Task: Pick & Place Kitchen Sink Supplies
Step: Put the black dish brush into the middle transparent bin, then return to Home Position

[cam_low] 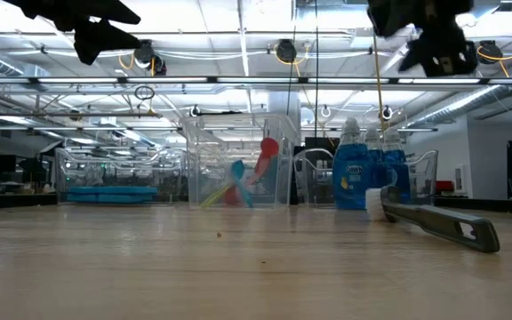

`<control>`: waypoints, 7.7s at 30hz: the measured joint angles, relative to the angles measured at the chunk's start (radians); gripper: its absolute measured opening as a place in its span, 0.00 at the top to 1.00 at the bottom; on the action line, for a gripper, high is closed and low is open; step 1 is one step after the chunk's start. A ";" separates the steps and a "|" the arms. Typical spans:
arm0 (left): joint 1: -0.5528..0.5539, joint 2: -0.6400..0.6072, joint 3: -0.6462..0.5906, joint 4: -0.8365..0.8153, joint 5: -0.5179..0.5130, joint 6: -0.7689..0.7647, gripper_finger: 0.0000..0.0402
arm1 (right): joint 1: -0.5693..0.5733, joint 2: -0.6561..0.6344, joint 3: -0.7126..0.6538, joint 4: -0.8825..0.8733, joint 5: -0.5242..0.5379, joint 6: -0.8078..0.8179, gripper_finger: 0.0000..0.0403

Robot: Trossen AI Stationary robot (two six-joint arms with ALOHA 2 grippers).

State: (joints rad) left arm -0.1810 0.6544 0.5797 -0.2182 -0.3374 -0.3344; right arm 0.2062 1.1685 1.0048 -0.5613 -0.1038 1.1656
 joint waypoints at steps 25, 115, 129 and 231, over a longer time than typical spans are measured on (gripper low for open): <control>0.000 0.000 0.000 -0.017 -0.001 0.019 0.44 | 0.012 0.426 -0.061 0.209 -0.002 0.160 0.57; 0.000 0.000 0.000 -0.016 0.048 0.016 0.44 | -0.364 -0.012 -0.044 1.103 0.438 -0.688 0.97; 0.000 0.000 0.000 -0.016 0.047 -0.004 0.44 | -0.396 0.176 0.273 0.699 0.630 -0.710 0.96; 0.000 0.000 0.000 -0.017 0.030 -0.014 0.44 | -0.558 0.606 0.316 0.805 0.229 -0.458 0.64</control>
State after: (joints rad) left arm -0.1810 0.6543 0.5797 -0.2352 -0.3076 -0.3485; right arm -0.3522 1.7744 1.3212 0.2437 0.1253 0.7076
